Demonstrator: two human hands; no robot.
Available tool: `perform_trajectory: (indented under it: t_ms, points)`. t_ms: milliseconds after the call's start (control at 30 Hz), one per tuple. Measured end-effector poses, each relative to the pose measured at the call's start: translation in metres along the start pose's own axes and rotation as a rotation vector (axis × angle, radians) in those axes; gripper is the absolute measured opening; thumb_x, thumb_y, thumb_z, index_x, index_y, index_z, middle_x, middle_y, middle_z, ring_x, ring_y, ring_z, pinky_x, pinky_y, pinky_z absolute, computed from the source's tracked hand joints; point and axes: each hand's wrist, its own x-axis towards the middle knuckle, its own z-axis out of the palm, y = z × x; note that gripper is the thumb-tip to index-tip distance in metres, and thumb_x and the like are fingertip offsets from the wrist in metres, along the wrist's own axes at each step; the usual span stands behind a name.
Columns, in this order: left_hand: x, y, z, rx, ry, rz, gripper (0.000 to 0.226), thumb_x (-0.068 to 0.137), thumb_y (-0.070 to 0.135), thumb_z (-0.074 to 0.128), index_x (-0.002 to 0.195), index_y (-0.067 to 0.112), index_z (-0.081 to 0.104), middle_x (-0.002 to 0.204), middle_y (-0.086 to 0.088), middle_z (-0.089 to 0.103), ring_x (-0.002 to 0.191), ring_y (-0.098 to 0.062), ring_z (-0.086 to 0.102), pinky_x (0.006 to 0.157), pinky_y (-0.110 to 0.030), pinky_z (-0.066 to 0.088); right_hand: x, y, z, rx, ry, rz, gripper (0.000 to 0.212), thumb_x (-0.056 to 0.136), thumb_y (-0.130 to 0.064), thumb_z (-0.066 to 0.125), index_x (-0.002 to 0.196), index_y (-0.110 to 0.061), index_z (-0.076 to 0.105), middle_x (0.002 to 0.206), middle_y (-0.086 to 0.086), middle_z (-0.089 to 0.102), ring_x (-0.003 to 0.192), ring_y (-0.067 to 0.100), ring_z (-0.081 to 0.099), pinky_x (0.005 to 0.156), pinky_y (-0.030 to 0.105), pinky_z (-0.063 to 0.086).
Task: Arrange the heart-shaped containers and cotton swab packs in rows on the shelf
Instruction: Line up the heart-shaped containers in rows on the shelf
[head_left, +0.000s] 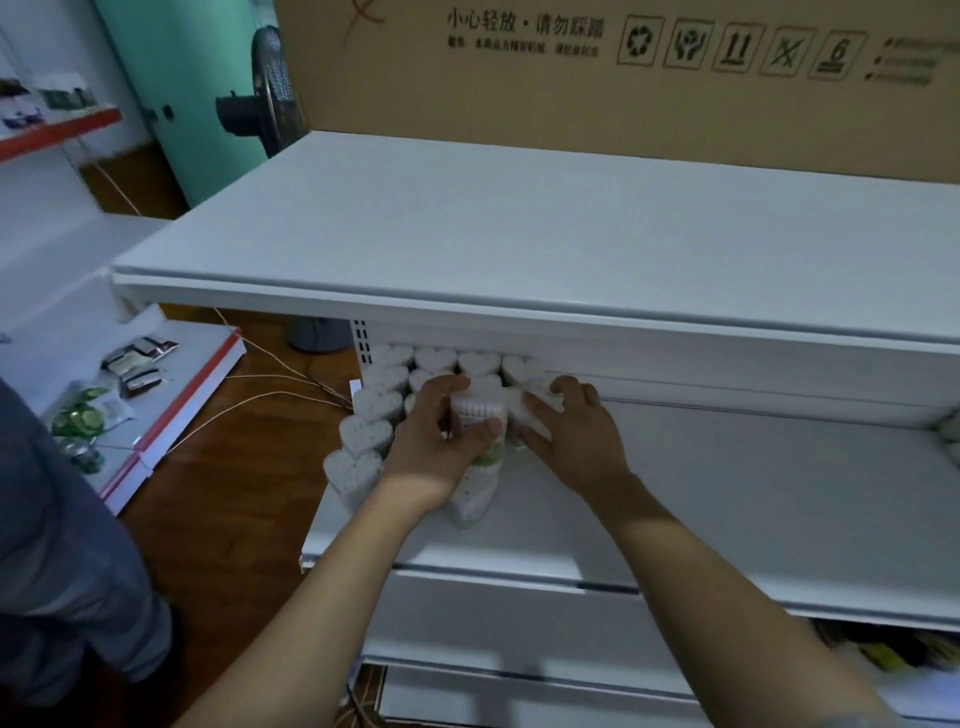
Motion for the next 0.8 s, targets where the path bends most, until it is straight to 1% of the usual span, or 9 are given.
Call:
perform_trajectory:
  t_ms: [133, 233, 433, 533, 600, 667, 700, 767, 800]
  points:
    - [0.001, -0.003, -0.002, 0.001, -0.034, -0.014, 0.047, 0.086, 0.027, 0.077, 0.124, 0.033, 0.049, 0.123, 0.002, 0.062, 0.112, -0.013, 0.059, 0.083, -0.018, 0.05, 0.007, -0.012, 0.008, 0.033, 0.015, 0.057, 0.027, 0.086, -0.034, 0.065, 0.102, -0.013, 0.072, 0.105, 0.022, 0.061, 0.066, 0.038, 0.061, 0.051, 0.041, 0.055]
    - [0.003, -0.005, -0.003, 0.002, -0.04, -0.021, 0.047, 0.086, 0.028, 0.077, 0.124, 0.034, 0.048, 0.123, 0.002, 0.062, 0.113, -0.014, 0.059, 0.091, -0.027, 0.052, 0.007, -0.014, 0.014, 0.029, 0.018, 0.094, 0.026, 0.08, -0.025, 0.081, 0.102, -0.013, 0.072, 0.105, 0.021, 0.061, 0.07, 0.039, 0.061, 0.051, 0.04, 0.054]
    - [0.006, -0.007, -0.002, 0.016, -0.061, -0.016, 0.049, 0.086, 0.031, 0.077, 0.126, 0.035, 0.049, 0.12, 0.005, 0.062, 0.111, -0.012, 0.059, 0.093, -0.032, 0.052, 0.014, -0.013, 0.015, -0.032, 0.026, 0.105, 0.03, 0.076, -0.025, 0.084, 0.102, -0.014, 0.073, 0.105, 0.02, 0.062, 0.076, 0.04, 0.063, 0.048, 0.039, 0.053]
    - [0.009, -0.006, -0.001, 0.022, -0.063, -0.011, 0.05, 0.086, 0.029, 0.078, 0.128, 0.031, 0.05, 0.114, 0.01, 0.063, 0.106, -0.008, 0.06, 0.088, -0.022, 0.051, 0.012, -0.013, 0.014, -0.023, 0.035, 0.102, 0.033, 0.083, -0.034, 0.075, 0.11, -0.015, 0.071, 0.112, 0.02, 0.06, 0.082, 0.041, 0.063, 0.051, 0.043, 0.055]
    - [0.009, -0.001, 0.0, 0.026, -0.076, -0.005, 0.049, 0.088, 0.026, 0.076, 0.129, 0.028, 0.049, 0.108, 0.018, 0.059, 0.097, 0.005, 0.057, 0.075, -0.005, 0.045, 0.009, -0.016, 0.009, 0.001, 0.031, 0.129, 0.047, 0.09, -0.047, 0.054, 0.125, -0.016, 0.065, 0.123, 0.019, 0.057, 0.093, 0.041, 0.063, 0.056, 0.048, 0.058]
    - [0.009, 0.003, 0.001, 0.029, -0.089, 0.004, 0.049, 0.089, 0.027, 0.074, 0.13, 0.03, 0.046, 0.108, 0.02, 0.057, 0.096, 0.009, 0.054, 0.072, -0.001, 0.043, 0.006, -0.019, -0.001, 0.03, 0.049, 0.174, 0.057, 0.093, -0.052, 0.038, 0.132, -0.017, 0.06, 0.131, 0.016, 0.054, 0.097, 0.038, 0.063, 0.06, 0.048, 0.059]
    - [0.01, 0.004, 0.001, 0.019, -0.099, 0.01, 0.051, 0.089, 0.029, 0.074, 0.131, 0.033, 0.045, 0.112, 0.016, 0.058, 0.101, 0.006, 0.056, 0.078, -0.005, 0.045, 0.004, -0.02, -0.006, 0.072, 0.081, 0.194, 0.055, 0.095, -0.049, 0.036, 0.131, -0.016, 0.061, 0.13, 0.014, 0.055, 0.095, 0.036, 0.064, 0.061, 0.046, 0.059]
    - [0.013, 0.005, 0.002, -0.009, -0.123, 0.007, 0.053, 0.089, 0.033, 0.074, 0.132, 0.036, 0.044, 0.123, 0.008, 0.059, 0.111, -0.007, 0.06, 0.091, -0.025, 0.052, 0.0, -0.019, -0.021, 0.228, 0.169, 0.213, 0.046, 0.098, -0.038, 0.038, 0.127, -0.014, 0.064, 0.125, 0.009, 0.059, 0.087, 0.029, 0.066, 0.067, 0.039, 0.057]
    - [0.014, 0.006, 0.003, -0.028, -0.139, -0.002, 0.052, 0.09, 0.033, 0.073, 0.133, 0.037, 0.045, 0.124, 0.008, 0.058, 0.11, -0.006, 0.061, 0.09, -0.028, 0.054, -0.002, -0.02, -0.031, 0.332, 0.194, 0.204, 0.04, 0.098, -0.03, 0.041, 0.127, -0.014, 0.064, 0.123, 0.006, 0.06, 0.086, 0.023, 0.065, 0.07, 0.035, 0.056]
